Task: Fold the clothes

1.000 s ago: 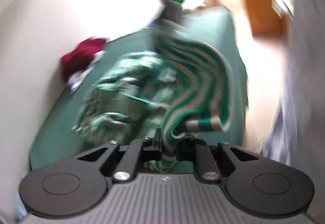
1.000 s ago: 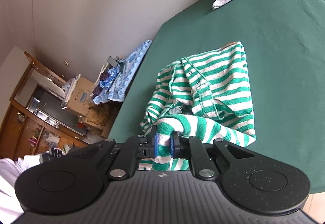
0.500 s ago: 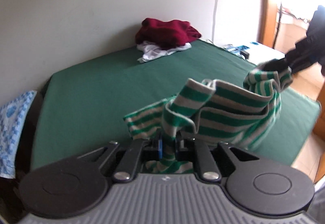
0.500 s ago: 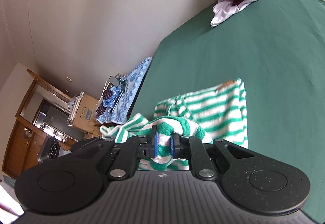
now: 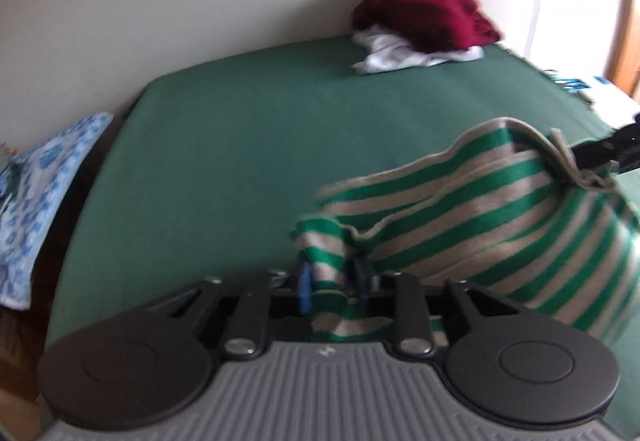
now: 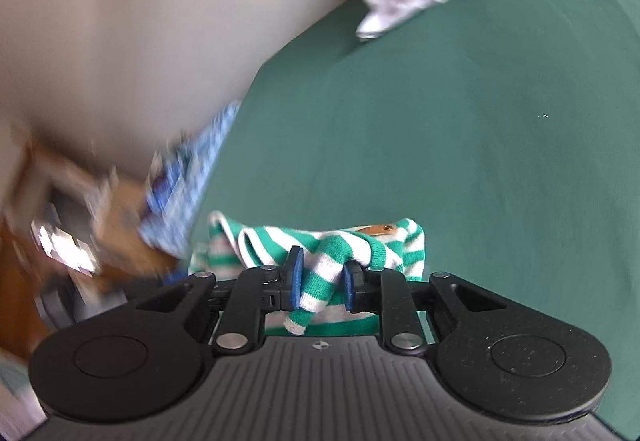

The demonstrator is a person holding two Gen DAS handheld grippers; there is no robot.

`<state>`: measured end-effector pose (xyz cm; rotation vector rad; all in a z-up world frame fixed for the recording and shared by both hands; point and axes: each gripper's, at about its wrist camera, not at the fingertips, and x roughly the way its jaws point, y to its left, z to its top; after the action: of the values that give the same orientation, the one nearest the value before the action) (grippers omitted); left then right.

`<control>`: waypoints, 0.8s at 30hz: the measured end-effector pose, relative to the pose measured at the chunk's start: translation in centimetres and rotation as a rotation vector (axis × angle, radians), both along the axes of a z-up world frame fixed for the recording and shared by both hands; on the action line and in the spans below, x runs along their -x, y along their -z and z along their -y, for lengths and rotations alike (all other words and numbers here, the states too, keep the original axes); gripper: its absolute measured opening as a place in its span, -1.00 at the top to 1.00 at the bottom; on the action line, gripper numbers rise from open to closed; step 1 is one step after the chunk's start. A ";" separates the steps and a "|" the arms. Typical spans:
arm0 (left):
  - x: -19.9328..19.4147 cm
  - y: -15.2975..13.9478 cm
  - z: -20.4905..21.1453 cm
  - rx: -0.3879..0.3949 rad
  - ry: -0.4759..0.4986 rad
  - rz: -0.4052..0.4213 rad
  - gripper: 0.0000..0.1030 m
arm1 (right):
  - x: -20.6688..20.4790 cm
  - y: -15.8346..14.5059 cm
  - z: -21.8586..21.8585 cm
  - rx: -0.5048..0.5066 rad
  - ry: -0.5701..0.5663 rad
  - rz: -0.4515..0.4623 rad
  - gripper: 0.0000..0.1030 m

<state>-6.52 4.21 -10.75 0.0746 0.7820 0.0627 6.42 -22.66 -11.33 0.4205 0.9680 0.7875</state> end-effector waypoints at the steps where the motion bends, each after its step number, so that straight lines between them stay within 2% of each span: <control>1: 0.1 -0.2 -0.1 -0.001 -0.013 0.005 0.30 | 0.5 -0.7 -0.3 0.026 -0.026 0.046 0.47; 3: 0.4 -0.8 -0.3 -0.010 -0.047 0.018 0.13 | 1.4 -2.0 0.1 0.013 -0.045 0.084 0.33; 5: 0.6 -1.5 -0.4 -0.021 -0.069 0.028 0.13 | 1.7 -3.0 0.9 -0.073 -0.056 0.072 -0.25; 7: 0.3 -1.9 0.1 -0.036 -0.064 0.037 0.11 | 1.7 -4.1 1.6 -0.074 -0.003 0.077 -0.43; 9: 0.0 -2.3 0.7 -0.051 -0.055 0.046 0.01 | 1.7 -5.1 2.2 -0.057 0.063 0.087 -0.43; 10: -0.1 -2.4 1.1 -0.063 -0.034 0.050 0.01 | 1.9 -5.7 1.8 0.015 0.072 0.118 -0.43; 12: -0.2 -2.4 2.1 -0.095 0.023 0.057 0.01 | 3.1 -6.1 -0.3 0.235 0.050 0.234 -0.40; 13: -0.2 -2.4 2.7 -0.116 0.052 0.060 0.01 | 3.8 -6.0 -1.2 0.312 0.046 0.274 -0.37; 15: -0.2 -2.2 3.5 -0.131 0.104 0.065 0.02 | 4.9 -5.2 -2.5 0.329 0.044 0.273 -0.27; 18: -1.0 -0.8 3.9 -0.158 0.140 0.046 0.01 | 6.2 -4.0 -5.1 0.296 0.023 0.260 0.04; 20: -1.9 0.2 3.5 -0.173 0.122 0.041 -0.03 | 6.6 -2.5 -7.8 0.361 -0.008 0.279 0.25; 21: -2.3 0.7 3.2 -0.178 0.111 0.040 -0.15 | 6.6 -1.9 -8.6 0.386 -0.001 0.293 0.26; 24: -3.5 1.6 2.4 -0.178 0.097 0.048 -0.23 | 6.2 -0.2 -9.9 0.445 0.049 0.338 0.22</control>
<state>-3.05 1.82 -12.38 0.2791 0.7223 0.0420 0.27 -12.74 -11.09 -0.0751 0.7818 0.5531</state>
